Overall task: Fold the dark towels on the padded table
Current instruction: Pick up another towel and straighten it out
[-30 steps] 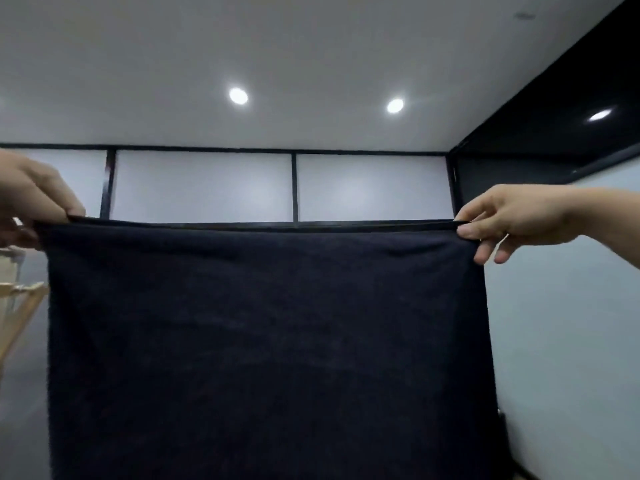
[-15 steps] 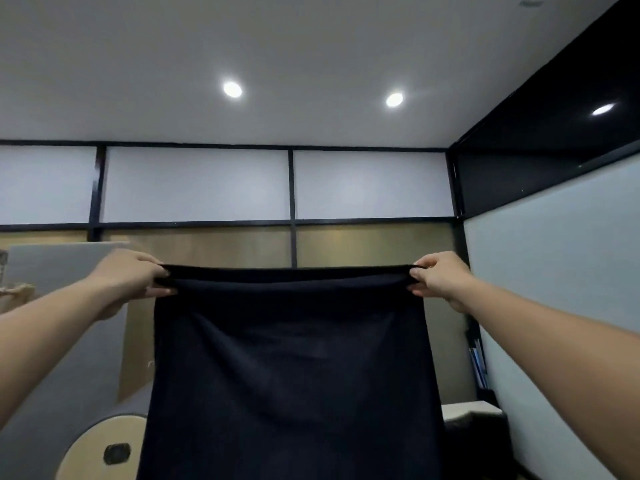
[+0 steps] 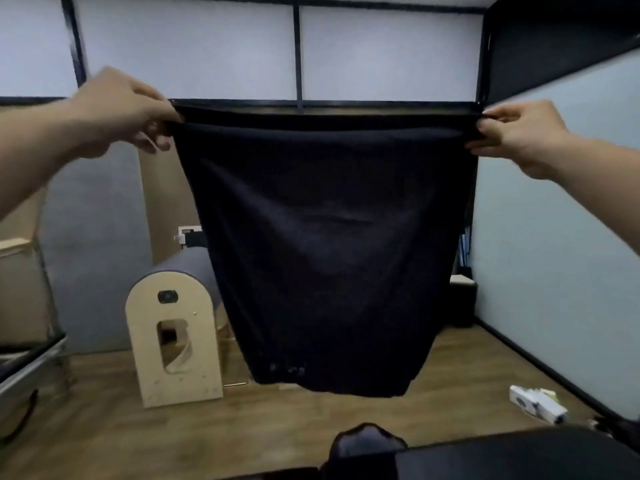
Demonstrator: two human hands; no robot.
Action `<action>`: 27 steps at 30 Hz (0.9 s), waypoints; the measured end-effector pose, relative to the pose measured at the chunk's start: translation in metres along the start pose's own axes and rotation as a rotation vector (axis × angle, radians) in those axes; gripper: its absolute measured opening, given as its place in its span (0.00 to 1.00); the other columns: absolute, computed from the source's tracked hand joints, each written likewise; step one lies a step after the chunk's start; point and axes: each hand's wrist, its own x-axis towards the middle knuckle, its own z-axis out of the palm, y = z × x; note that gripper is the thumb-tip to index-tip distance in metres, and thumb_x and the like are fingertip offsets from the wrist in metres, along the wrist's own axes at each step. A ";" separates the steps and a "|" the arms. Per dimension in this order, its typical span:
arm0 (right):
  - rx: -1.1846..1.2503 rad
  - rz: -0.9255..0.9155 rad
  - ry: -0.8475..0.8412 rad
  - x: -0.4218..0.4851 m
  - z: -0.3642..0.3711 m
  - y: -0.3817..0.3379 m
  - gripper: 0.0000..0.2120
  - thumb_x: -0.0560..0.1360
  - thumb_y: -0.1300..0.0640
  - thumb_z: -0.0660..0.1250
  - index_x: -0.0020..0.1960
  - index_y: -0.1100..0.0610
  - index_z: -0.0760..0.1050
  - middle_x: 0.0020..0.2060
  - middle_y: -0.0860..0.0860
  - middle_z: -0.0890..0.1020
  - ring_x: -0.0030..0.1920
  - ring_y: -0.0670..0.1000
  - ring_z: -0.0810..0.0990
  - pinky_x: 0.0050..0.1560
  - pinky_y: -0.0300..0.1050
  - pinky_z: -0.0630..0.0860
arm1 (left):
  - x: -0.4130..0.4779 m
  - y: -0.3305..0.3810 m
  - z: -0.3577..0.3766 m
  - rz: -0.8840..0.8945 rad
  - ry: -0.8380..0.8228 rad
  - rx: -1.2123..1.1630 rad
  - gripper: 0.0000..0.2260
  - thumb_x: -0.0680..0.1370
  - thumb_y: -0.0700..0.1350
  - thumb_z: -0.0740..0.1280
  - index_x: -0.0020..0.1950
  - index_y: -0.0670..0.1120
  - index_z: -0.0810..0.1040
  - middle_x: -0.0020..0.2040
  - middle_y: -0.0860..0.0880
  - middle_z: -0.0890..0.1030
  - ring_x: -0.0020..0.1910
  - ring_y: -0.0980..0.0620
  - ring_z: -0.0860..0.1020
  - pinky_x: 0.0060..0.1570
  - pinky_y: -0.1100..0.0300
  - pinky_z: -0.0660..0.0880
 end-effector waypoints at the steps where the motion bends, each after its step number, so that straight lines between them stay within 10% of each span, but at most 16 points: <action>1: -0.004 0.016 -0.019 -0.017 -0.006 0.001 0.08 0.80 0.65 0.64 0.44 0.57 0.75 0.43 0.54 0.80 0.32 0.46 0.85 0.46 0.43 0.83 | -0.015 -0.002 -0.005 0.022 -0.015 0.061 0.04 0.75 0.39 0.70 0.42 0.39 0.80 0.32 0.40 0.78 0.23 0.53 0.77 0.23 0.66 0.76; 7: -0.102 0.136 -0.221 -0.170 -0.060 0.037 0.08 0.80 0.66 0.63 0.45 0.58 0.78 0.40 0.54 0.85 0.39 0.54 0.87 0.46 0.46 0.83 | -0.186 -0.050 -0.019 0.062 -0.249 0.260 0.07 0.72 0.39 0.74 0.39 0.52 0.84 0.23 0.46 0.78 0.21 0.52 0.74 0.30 0.57 0.75; 9: -0.159 0.221 -0.372 -0.251 -0.087 0.065 0.09 0.75 0.49 0.72 0.44 0.55 0.81 0.38 0.51 0.87 0.41 0.58 0.86 0.43 0.44 0.83 | -0.278 -0.068 -0.013 0.046 -0.333 0.225 0.06 0.66 0.47 0.75 0.39 0.56 0.83 0.25 0.50 0.80 0.22 0.57 0.75 0.24 0.63 0.73; 12: -0.184 0.485 -0.491 -0.383 -0.123 0.125 0.37 0.50 0.24 0.75 0.46 0.50 0.83 0.38 0.54 0.87 0.39 0.55 0.87 0.41 0.48 0.83 | -0.428 -0.096 0.016 -0.050 -0.482 0.251 0.06 0.63 0.55 0.68 0.33 0.54 0.81 0.32 0.57 0.81 0.29 0.61 0.78 0.31 0.64 0.72; 14: -0.205 0.578 -0.558 -0.474 -0.135 0.150 0.31 0.52 0.28 0.78 0.43 0.52 0.84 0.38 0.55 0.86 0.38 0.54 0.87 0.37 0.50 0.84 | -0.524 -0.116 0.039 -0.174 -0.564 0.244 0.04 0.63 0.54 0.67 0.31 0.55 0.79 0.31 0.56 0.79 0.29 0.60 0.77 0.30 0.66 0.69; 16: -0.289 0.560 -0.666 -0.558 -0.146 0.172 0.06 0.66 0.52 0.80 0.39 0.45 0.85 0.37 0.48 0.86 0.35 0.46 0.85 0.37 0.42 0.83 | -0.614 -0.131 0.063 -0.309 -0.647 0.260 0.07 0.66 0.50 0.71 0.29 0.58 0.76 0.30 0.55 0.78 0.29 0.60 0.76 0.30 0.68 0.67; 20: -0.514 0.595 -0.687 -0.686 -0.167 0.225 0.31 0.67 0.71 0.76 0.35 0.32 0.78 0.37 0.28 0.81 0.41 0.29 0.80 0.44 0.21 0.70 | -0.744 -0.142 0.088 -0.503 -0.686 0.281 0.11 0.66 0.48 0.72 0.28 0.63 0.76 0.27 0.58 0.74 0.29 0.64 0.73 0.30 0.72 0.63; 27: -0.710 0.353 -0.544 -0.743 -0.198 0.224 0.08 0.68 0.70 0.75 0.46 0.62 0.84 0.46 0.57 0.82 0.45 0.51 0.79 0.53 0.24 0.64 | -0.819 -0.124 0.095 -0.552 -0.553 0.375 0.03 0.69 0.36 0.77 0.39 0.42 0.85 0.38 0.46 0.78 0.33 0.50 0.77 0.36 0.73 0.66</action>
